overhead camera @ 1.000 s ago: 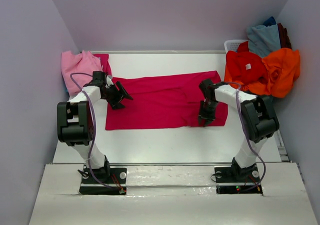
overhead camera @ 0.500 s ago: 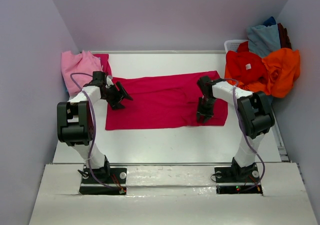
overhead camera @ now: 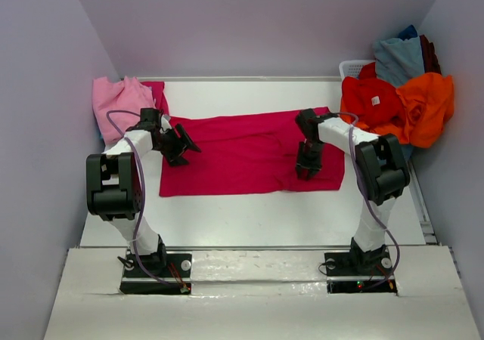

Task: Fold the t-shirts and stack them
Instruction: Fold the tshirt

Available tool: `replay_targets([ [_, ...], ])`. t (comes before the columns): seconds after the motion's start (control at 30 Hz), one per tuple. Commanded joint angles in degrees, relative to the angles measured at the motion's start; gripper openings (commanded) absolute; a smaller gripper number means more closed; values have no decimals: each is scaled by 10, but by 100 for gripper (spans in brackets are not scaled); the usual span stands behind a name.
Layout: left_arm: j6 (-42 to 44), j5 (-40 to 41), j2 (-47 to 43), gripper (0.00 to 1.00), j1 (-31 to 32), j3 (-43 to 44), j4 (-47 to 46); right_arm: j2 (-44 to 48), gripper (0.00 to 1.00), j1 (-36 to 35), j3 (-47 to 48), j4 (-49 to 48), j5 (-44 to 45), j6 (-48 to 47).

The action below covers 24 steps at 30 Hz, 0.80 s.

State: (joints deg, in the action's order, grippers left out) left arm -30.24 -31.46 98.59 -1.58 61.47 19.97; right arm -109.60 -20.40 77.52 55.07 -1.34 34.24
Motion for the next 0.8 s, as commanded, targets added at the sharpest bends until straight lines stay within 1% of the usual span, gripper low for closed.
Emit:
replay_targets([
  [0.0,12,-7,-19,74,1,-5,5,-14,39,-1,18,12,35,-3],
  [0.43,17,-6,-18,74,1,-6,9,-45,40,41,141,58,87,-25],
  [0.63,17,-5,-16,74,1,-8,7,-54,40,57,156,62,87,-29],
  [0.77,17,-5,-16,74,1,-10,6,-50,40,57,146,58,78,-29],
])
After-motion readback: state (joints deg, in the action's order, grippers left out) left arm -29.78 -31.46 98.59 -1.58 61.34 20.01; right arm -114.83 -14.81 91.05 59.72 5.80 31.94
